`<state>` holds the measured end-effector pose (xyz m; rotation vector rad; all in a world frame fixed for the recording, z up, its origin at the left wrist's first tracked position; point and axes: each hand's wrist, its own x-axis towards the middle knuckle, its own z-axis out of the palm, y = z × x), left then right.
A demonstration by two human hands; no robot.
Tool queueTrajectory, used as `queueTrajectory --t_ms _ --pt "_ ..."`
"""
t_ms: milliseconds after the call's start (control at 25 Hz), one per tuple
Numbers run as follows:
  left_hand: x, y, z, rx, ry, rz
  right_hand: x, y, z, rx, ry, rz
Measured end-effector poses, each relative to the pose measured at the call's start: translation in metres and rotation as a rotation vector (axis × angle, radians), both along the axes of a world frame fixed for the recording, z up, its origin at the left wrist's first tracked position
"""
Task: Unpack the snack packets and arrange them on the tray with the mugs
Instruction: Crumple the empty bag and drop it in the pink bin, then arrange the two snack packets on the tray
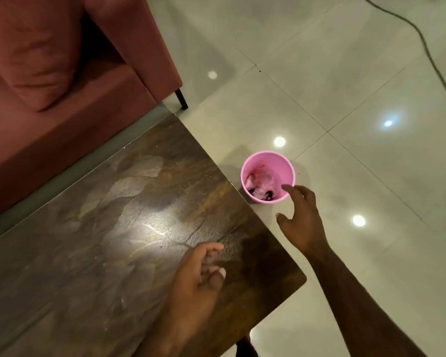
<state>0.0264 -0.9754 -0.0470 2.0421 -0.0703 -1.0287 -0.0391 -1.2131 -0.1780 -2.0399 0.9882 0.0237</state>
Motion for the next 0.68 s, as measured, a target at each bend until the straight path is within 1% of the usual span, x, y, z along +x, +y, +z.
queueTrajectory --t_ms 160,320,440,520,680 --pt "0.013 -0.006 0.023 -0.052 -0.041 -0.069 -0.035 0.040 0.069 0.007 -0.029 0.085" --pt "0.014 0.024 0.052 -0.077 -0.087 -0.052 -0.053 0.077 0.131 0.042 -0.054 0.209" --pt "0.010 0.070 0.074 -0.055 -0.120 -0.012 -0.049 0.106 0.165 0.084 -0.063 0.324" --pt "0.002 0.110 0.087 -0.033 -0.128 0.033 -0.039 0.132 0.185 0.096 -0.030 0.421" --pt "-0.014 0.210 0.107 -0.015 -0.158 0.222 -0.001 0.209 0.221 0.112 -0.031 0.703"
